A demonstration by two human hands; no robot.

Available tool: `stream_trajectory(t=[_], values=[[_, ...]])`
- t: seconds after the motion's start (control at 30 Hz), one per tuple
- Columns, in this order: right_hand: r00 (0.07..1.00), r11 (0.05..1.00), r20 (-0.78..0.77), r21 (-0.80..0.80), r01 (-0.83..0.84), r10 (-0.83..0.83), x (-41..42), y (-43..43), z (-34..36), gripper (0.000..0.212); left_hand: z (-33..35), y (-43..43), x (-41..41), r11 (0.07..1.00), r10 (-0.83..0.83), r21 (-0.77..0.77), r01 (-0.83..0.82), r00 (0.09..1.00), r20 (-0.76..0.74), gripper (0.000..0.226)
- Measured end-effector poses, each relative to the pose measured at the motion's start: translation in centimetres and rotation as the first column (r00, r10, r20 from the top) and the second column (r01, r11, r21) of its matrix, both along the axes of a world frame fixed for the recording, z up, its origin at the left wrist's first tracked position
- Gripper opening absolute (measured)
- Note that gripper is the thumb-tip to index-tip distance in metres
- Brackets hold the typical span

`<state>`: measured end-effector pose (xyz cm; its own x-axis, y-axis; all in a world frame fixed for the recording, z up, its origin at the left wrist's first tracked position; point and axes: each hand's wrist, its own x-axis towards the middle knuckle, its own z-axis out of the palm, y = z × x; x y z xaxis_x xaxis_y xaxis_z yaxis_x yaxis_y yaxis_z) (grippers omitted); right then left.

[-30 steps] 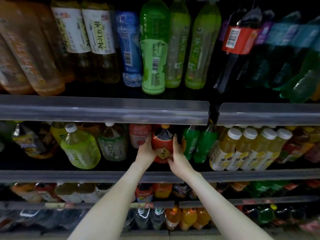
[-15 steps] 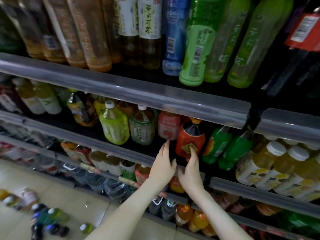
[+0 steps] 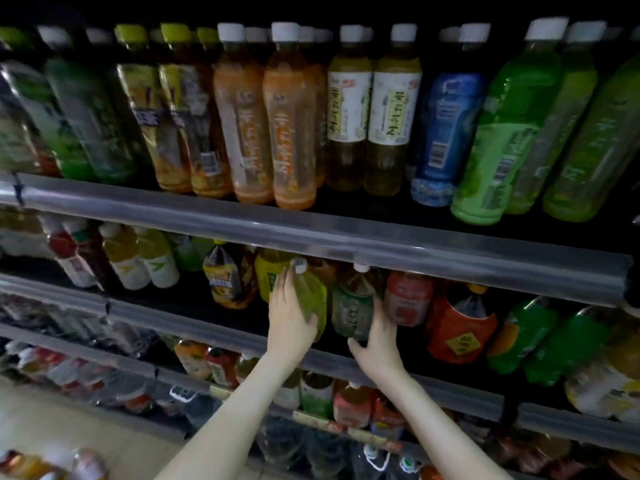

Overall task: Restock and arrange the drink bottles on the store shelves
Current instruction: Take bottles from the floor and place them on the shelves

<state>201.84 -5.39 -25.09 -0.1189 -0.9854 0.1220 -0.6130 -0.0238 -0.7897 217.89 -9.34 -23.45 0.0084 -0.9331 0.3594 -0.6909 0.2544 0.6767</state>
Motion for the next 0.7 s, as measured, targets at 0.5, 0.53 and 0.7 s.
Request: stream_trajectory(t=[0.5, 0.53, 0.7], values=[[0.993, 0.994, -0.078, 0.055, 0.092, -0.087, 6.5, -1.5, 2.2, 0.098, 1.1, -3.3, 4.7, 0.968, -0.244, -0.061, 0.244, 0.970, 0.011, 0.037], [0.994, 0.996, -0.108, 0.087, 0.019, -0.009, 7.1, -1.6, 2.3, 0.100, 0.8, -2.6, 5.2, 0.958, -0.273, -0.083, 0.273, 0.962, 0.015, 0.037], [0.961, 0.972, -0.237, 0.216, -0.091, 0.143, 10.2, -2.8, 1.7, 0.095, -0.1, -0.4, 7.5, 0.909, -0.404, -0.090, 0.408, 0.913, 0.064, 0.038]])
